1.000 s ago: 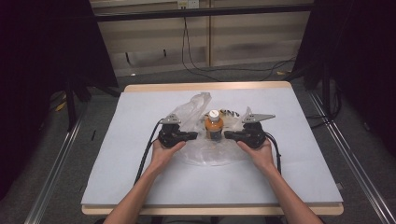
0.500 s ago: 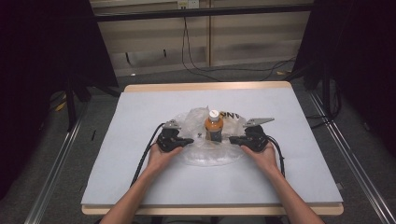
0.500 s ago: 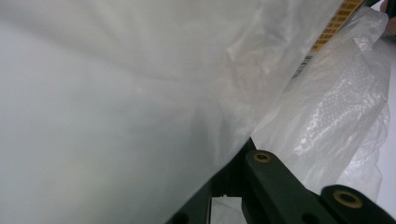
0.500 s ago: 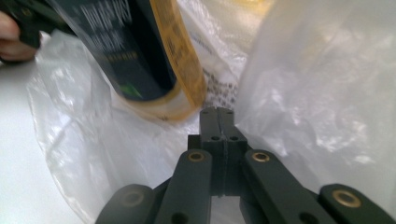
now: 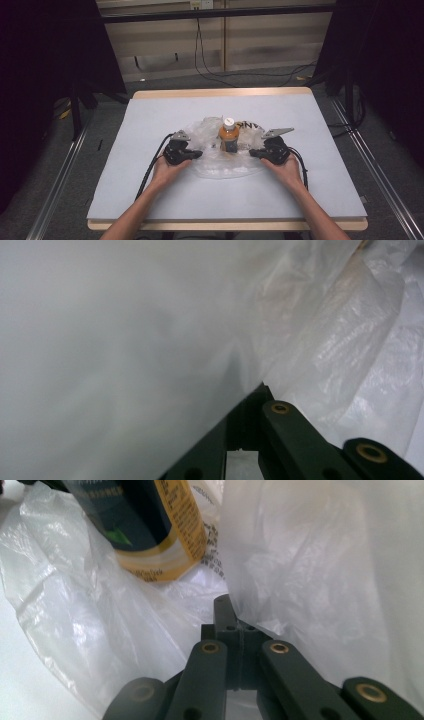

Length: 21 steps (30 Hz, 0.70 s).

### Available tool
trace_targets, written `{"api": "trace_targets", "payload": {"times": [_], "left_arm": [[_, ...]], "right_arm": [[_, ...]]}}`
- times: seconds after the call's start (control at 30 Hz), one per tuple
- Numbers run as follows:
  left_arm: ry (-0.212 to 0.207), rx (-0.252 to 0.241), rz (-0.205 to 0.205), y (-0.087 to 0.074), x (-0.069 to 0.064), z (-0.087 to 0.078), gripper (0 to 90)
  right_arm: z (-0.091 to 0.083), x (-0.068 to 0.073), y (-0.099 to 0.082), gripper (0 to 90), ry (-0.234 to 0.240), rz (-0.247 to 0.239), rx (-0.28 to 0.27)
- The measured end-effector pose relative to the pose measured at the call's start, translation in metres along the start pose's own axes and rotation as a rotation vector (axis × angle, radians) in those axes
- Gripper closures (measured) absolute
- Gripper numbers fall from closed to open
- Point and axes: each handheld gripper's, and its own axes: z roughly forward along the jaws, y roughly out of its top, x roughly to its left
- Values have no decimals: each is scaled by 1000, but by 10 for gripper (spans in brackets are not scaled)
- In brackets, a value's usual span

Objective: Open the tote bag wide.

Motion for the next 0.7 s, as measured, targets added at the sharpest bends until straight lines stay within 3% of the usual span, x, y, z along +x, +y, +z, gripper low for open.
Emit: {"api": "trace_targets", "payload": {"times": [0.07, 0.17, 0.27, 0.33, 0.5, 0.6, 0.7], "left_arm": [[-9, 2, 6, -2, 0, -3, 900], [2, 23, 49, -6, -7, -9, 900], [-14, 14, 38, -12, -10, -14, 900], [-38, 9, 44, -17, -16, -17, 900], [-53, 11, 68, -21, -25, -23, 900], [-81, -43, 58, -19, -30, -29, 900], [-94, -95, 54, -13, -33, -36, 900]], "right_arm": [[-3, 0, -2, 900, -10, -5, 5], [-7, -1, -6, 900, 0, 7, 6], [-11, 1, -8, 900, 3, -10, 14], [-13, 2, -9, 900, 20, -20, 21], [-21, 9, -17, 900, 13, -47, 23], [-25, 10, -19, 900, 34, -35, -17], [-35, 14, -10, 900, 58, -30, -91]]}}
